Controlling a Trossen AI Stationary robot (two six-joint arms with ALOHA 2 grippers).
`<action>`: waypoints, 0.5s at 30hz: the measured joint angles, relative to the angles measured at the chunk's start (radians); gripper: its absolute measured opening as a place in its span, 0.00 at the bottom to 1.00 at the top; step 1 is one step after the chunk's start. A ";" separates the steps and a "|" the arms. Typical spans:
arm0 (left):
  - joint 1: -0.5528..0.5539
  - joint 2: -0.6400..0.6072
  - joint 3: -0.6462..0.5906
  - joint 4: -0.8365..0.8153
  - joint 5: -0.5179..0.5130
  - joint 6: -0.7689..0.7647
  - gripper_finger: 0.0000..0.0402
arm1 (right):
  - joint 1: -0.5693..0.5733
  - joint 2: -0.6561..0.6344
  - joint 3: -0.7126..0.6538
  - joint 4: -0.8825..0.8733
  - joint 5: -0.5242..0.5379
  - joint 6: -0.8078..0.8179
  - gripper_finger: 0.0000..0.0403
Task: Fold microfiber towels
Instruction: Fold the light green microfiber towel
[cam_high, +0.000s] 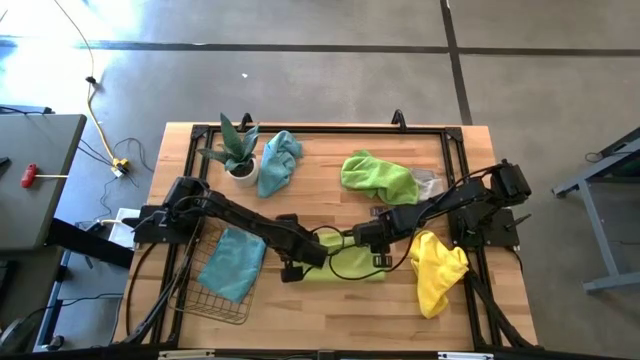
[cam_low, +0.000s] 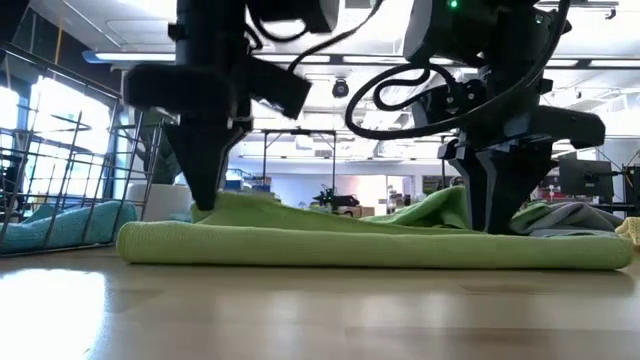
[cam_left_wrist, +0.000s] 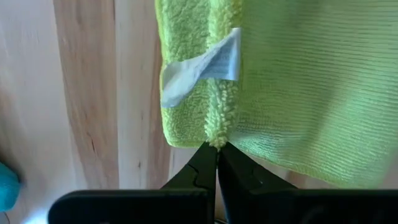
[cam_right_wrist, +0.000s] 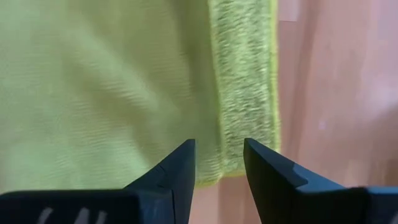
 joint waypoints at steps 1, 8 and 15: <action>0.005 0.000 -0.008 -0.002 -0.001 -0.006 0.00 | 0.001 0.000 0.000 0.000 -0.006 -0.004 0.32; 0.019 0.000 -0.021 -0.002 -0.001 -0.023 0.00 | -0.007 0.000 0.000 0.017 -0.037 -0.051 0.32; 0.016 0.000 -0.021 -0.002 -0.002 -0.023 0.00 | -0.030 0.000 0.001 0.080 -0.066 -0.083 0.32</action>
